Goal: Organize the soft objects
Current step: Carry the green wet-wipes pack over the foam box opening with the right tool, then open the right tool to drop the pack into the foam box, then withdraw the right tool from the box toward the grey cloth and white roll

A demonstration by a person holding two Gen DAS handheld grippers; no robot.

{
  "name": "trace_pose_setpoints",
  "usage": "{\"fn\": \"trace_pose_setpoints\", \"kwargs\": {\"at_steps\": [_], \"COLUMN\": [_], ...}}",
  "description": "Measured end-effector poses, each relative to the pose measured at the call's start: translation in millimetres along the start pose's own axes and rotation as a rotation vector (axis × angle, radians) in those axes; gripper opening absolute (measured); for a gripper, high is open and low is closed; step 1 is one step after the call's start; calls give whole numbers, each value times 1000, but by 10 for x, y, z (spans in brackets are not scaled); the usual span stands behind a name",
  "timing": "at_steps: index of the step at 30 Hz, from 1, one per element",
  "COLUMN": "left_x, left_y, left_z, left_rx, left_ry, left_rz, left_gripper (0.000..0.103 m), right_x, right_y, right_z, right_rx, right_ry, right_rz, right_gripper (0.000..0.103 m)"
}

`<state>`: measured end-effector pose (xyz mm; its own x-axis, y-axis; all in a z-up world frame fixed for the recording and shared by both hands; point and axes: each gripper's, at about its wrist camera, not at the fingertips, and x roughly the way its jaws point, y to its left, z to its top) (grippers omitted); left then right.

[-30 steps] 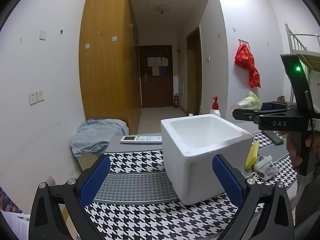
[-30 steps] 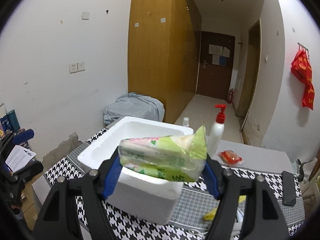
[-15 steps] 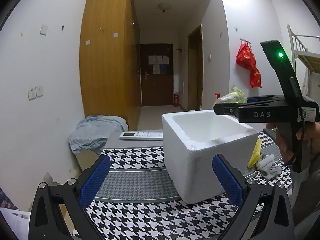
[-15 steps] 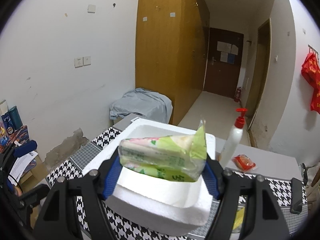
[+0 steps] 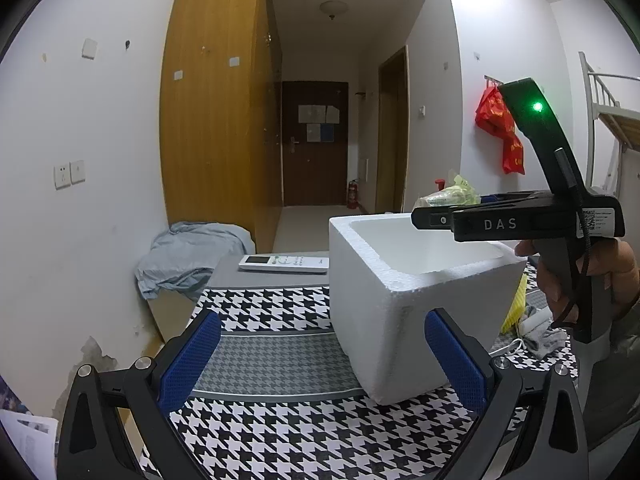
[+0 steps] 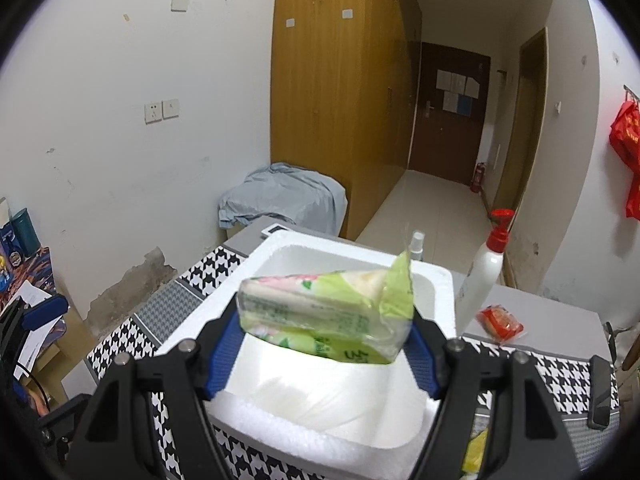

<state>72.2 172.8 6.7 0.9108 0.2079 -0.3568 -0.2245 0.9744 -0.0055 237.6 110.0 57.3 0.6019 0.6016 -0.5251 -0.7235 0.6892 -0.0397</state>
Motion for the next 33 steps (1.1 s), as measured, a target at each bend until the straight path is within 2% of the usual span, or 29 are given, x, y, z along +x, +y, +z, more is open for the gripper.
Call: {"fn": "trace_pose_setpoints", "kwargs": {"at_steps": [13,21,29,31,33], "left_x": [29,19,53,56,54], "left_y": [9,1,12,15,8], "left_z": [4,24,18,17,21], "left_rx": [-1,2,0,-3,-2], "left_ry": [8,5,14,16,14], "left_rz": [-1,2,14,13,9], "left_gripper": [102,102,102,102,102], "right_x": [113,122,9,-33,-79], "right_y": [-10,5,40,52,53], "right_z": [14,4,7,5,-1], "right_rx": [23,17,2,-5,-7], "right_ry": [45,45,12,0,-13], "right_rz": [17,17,25,20,19], "right_gripper": [76,88,90,96,97]}}
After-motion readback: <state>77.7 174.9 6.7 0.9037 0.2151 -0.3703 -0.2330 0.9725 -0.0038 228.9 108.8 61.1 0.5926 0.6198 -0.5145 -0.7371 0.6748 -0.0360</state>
